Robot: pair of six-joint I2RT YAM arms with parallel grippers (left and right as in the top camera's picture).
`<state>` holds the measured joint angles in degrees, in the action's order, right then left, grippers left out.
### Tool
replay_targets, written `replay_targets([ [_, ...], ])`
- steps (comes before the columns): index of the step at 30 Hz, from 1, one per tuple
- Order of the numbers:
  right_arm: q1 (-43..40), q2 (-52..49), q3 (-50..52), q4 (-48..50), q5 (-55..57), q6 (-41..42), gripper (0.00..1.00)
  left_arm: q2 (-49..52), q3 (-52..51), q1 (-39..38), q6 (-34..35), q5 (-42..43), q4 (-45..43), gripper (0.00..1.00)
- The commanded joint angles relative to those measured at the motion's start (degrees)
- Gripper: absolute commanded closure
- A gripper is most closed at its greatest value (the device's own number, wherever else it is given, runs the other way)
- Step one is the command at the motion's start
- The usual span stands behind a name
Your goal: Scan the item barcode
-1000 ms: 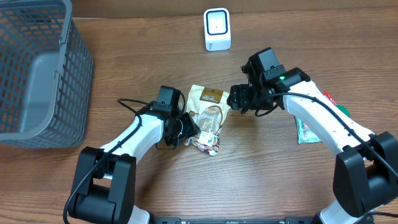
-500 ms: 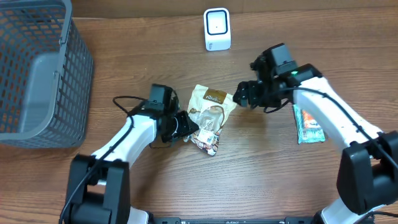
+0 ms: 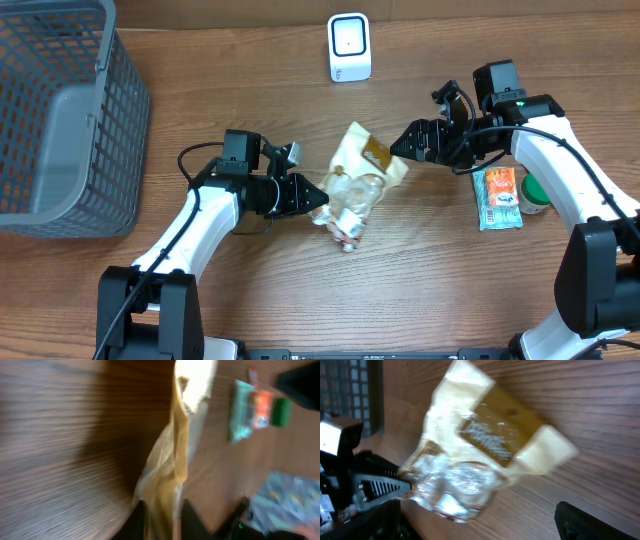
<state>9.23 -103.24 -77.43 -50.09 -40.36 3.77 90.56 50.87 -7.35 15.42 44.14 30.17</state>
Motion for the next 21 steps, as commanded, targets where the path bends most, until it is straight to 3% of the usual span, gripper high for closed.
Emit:
replay_targets([
  [1,0.6,-0.1,0.0,-1.2,-3.4,-5.6,0.0,-1.1,2.6,0.3,-6.5,10.8,0.0,0.9],
  [4,0.6,-0.1,0.2,-2.8,-1.0,-5.8,0.0,-1.1,3.3,0.3,-5.4,10.9,0.0,0.86],
  [5,0.5,-0.1,0.2,-3.2,-0.3,-5.8,0.0,-1.1,3.4,0.3,-4.5,9.7,0.0,0.8],
  [7,0.5,-0.1,0.2,-3.3,-0.2,-5.8,0.0,-1.1,3.3,0.2,-3.9,4.6,1.7,0.49],
  [10,0.6,-0.1,0.2,-3.5,0.4,-5.8,0.0,-1.0,3.2,-0.3,-2.0,-4.7,6.0,0.33],
  [13,0.7,-0.1,0.2,-4.5,3.5,-5.7,0.0,-0.3,2.8,-2.0,-1.5,-6.7,7.7,0.2],
  [21,2.0,-0.1,3.5,-4.7,5.0,-2.4,0.09,3.3,1.9,-8.0,4.9,-9.4,4.0,0.15],
])
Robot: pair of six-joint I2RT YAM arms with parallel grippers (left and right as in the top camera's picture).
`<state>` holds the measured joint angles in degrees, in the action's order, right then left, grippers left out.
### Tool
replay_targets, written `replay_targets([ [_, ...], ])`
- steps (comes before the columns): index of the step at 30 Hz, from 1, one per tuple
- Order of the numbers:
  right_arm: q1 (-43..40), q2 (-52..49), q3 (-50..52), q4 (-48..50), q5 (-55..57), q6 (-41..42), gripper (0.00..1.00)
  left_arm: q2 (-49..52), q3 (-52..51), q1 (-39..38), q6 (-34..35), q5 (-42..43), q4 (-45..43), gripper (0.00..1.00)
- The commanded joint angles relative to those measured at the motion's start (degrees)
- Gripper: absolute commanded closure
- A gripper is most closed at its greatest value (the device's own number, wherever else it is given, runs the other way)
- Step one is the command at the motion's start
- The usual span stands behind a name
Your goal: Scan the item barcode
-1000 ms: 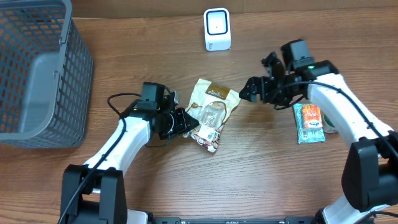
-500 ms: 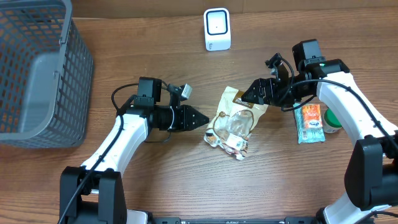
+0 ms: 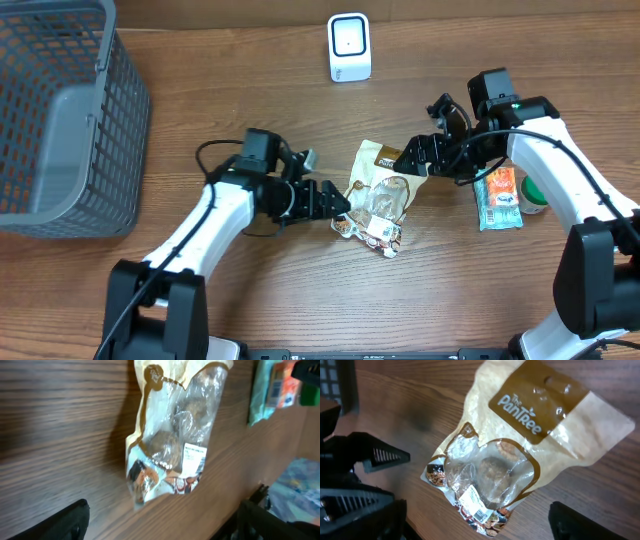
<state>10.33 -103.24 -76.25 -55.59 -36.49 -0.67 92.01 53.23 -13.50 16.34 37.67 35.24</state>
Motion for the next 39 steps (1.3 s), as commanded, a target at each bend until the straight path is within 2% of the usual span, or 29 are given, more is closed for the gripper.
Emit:
replay_targets([
  [1,0.9,-0.1,3.4,1.6,1.1,3.0,0.1,2.6,-0.5,-2.7,5.7,-4.0,-1.9,0.15],
  [8,1.0,-0.1,13.8,12.7,0.8,9.1,0.18,8.3,-0.5,-6.9,12.1,-5.3,-7.9,0.15],
  [13,1.0,-0.1,20.7,22.1,-0.2,12.5,0.25,12.4,-0.5,-7.2,12.2,-5.3,-10.3,0.16],
  [20,4.7,-0.1,25.1,30.4,-1.2,18.5,0.26,14.6,-0.5,-7.2,12.7,-5.2,-12.4,0.21],
  [30,12.3,-0.1,25.3,34.4,0.7,24.9,0.26,14.6,-0.5,-7.2,13.7,-5.8,-11.0,0.44],
  [32,12.5,-0.1,25.3,34.4,0.7,24.9,0.26,14.6,-0.5,-7.2,13.7,-6.7,-10.6,0.53],
  [39,12.5,0.0,25.3,34.4,0.7,24.9,0.25,14.6,-0.5,-6.9,13.4,-6.7,-10.5,0.76],
])
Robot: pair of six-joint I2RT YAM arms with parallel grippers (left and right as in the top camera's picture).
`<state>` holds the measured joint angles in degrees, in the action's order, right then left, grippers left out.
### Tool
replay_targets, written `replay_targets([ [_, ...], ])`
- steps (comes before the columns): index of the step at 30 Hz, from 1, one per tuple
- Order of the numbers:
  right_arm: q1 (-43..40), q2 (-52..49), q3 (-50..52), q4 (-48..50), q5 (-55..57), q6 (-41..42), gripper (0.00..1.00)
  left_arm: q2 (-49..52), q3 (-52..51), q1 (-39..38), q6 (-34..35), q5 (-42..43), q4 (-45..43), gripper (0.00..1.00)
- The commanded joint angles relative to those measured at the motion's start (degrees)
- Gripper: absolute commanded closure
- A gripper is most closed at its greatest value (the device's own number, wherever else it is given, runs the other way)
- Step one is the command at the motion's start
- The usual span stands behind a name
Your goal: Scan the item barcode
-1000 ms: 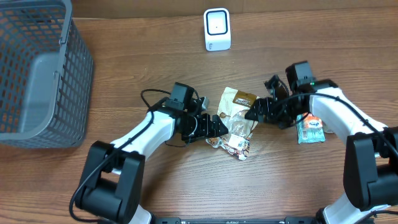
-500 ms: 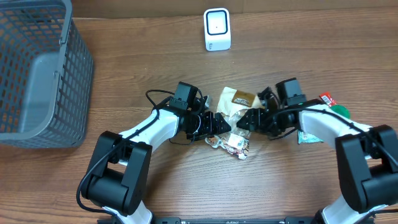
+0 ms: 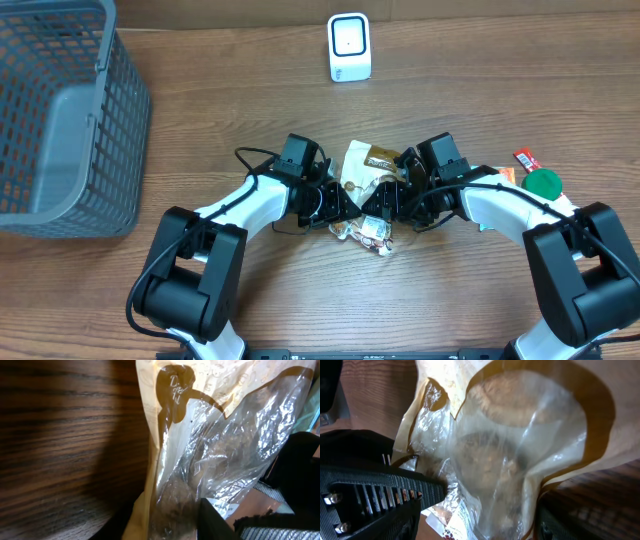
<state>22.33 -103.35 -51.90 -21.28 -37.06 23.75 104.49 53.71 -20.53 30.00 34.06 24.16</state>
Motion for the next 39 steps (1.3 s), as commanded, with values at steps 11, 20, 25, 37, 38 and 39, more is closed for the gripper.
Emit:
replay_targets([
  [11,-5.2,7.3,-2.6,-4.8,-0.7,-5.2,0.11,0.7,-0.3,7.6,-9.7,12.6,0.7,0.89],
  [20,-11.8,8.9,-2.6,-7.3,-3.8,-12.8,0.05,0.7,-0.2,12.4,-18.4,26.2,3.7,0.9],
  [25,-12.3,8.9,-2.6,-8.7,-3.5,-19.1,0.04,0.7,0.7,12.4,-21.9,27.0,7.3,0.9],
  [37,-11.7,8.9,-2.6,-8.2,-1.7,-20.5,0.01,0.7,1.8,10.2,-22.1,13.7,11.6,0.85],
  [38,-11.7,8.9,-2.6,-8.2,-1.0,-20.6,0.01,0.7,1.9,10.0,-22.1,14.0,11.6,0.86],
  [39,-11.7,8.9,-2.6,-8.1,0.1,-20.6,0.0,0.7,1.9,10.0,-21.9,14.4,11.6,0.86],
])
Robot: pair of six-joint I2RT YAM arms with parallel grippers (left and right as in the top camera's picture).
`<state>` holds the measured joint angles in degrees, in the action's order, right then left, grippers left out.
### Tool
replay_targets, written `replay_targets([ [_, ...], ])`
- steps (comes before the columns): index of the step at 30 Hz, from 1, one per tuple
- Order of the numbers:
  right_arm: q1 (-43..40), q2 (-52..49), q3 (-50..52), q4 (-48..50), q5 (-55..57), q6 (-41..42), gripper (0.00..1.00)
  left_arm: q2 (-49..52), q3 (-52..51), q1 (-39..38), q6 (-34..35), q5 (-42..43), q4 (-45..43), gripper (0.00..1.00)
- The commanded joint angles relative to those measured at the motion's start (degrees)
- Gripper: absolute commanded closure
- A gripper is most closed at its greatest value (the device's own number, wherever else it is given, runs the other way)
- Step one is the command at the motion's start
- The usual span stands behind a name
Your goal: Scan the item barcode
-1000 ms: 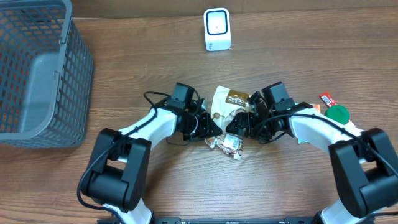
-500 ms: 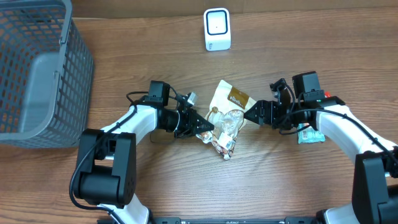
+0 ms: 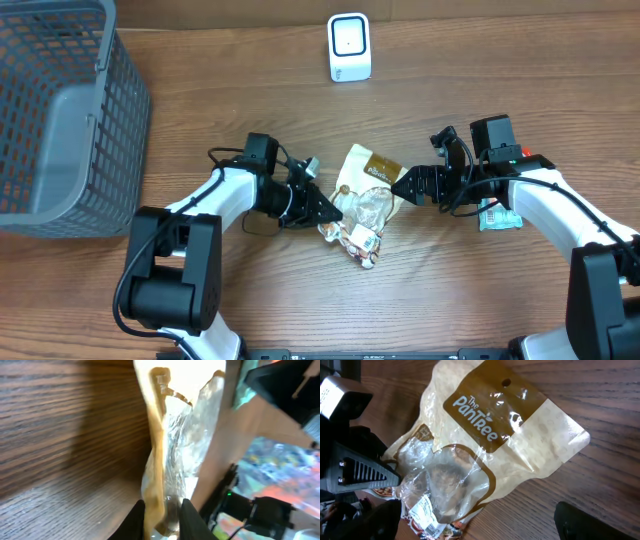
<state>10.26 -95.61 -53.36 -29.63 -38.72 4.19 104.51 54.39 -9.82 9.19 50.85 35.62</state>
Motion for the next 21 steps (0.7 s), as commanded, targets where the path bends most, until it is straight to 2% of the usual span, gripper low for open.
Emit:
replay_targets([
  [1,0.4,1.1,-1.1,0.4,2.6,-1.0,0.0,0.7,1.2,-0.4,-0.4,-2.1,0.1,0.85],
  [3,0.3,1.0,-1.1,0.8,2.6,-1.0,0.0,0.7,1.2,0.2,1.4,-2.2,0.1,0.8],
  [10,1.5,1.0,-1.1,0.6,2.6,-1.0,0.0,0.7,1.1,0.0,1.6,-6.5,1.6,0.36],
  [13,2.6,1.0,-1.1,0.6,2.7,-1.0,0.0,0.8,1.1,-1.4,2.7,-8.3,1.8,0.23],
  [18,4.0,0.6,-1.1,0.7,3.3,0.2,0.01,0.8,1.1,-4.9,10.1,-16.2,1.4,0.17],
  [21,4.6,-0.6,-1.0,0.8,4.6,1.6,0.02,0.8,0.9,-6.5,12.0,-17.1,0.3,0.16],
])
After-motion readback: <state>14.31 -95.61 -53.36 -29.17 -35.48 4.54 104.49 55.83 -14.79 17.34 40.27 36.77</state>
